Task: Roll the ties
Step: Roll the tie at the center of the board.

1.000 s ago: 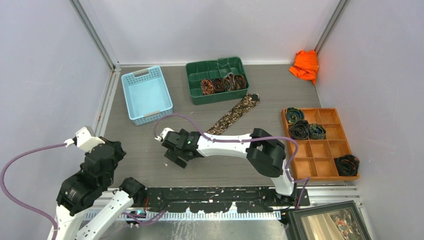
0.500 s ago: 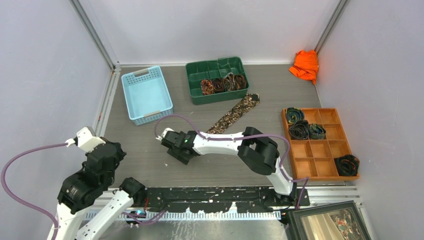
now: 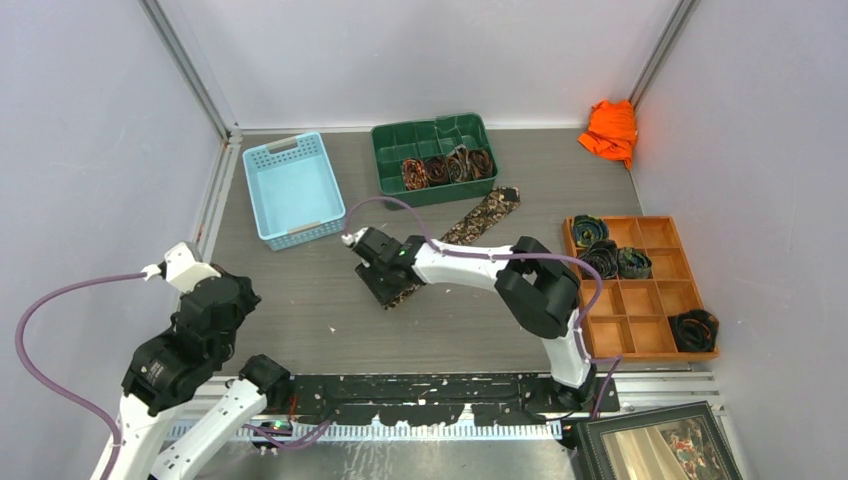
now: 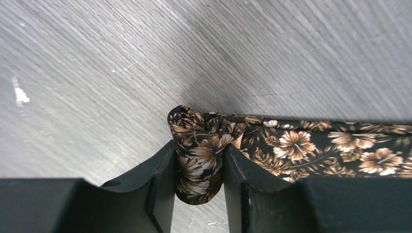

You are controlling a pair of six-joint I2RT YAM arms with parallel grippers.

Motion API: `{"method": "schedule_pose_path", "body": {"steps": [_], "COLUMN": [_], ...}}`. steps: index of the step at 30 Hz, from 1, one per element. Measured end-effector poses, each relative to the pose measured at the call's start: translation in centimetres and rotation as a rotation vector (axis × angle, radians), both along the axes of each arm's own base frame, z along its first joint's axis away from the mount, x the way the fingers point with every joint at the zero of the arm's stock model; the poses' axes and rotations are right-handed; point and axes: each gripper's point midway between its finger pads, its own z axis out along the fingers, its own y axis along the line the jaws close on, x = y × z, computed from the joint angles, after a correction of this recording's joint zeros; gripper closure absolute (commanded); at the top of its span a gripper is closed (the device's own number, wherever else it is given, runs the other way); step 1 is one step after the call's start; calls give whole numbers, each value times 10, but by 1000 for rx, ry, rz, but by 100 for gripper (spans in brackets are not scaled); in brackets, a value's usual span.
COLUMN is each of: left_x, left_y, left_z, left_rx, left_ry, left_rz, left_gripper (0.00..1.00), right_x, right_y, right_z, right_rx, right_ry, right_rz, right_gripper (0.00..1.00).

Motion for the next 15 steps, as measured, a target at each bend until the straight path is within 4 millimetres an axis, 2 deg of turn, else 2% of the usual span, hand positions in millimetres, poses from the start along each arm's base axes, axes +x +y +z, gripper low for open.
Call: {"method": "schedule_pose_path", "body": {"steps": [6,15], "left_x": [9,24], "left_y": [-8,-24], "left_z": [4,17], "left_rx": [6,-4], "left_ry": [-2,-17], "left_rz": [-30,-79], "left_gripper": [100,100], "right_x": [-11,-38], "right_y": [10,38], "right_z": [8,24], "right_rx": [224,535], "right_ry": [225,555], "right_rz": [-58,-89], "right_gripper": [64,66]}}
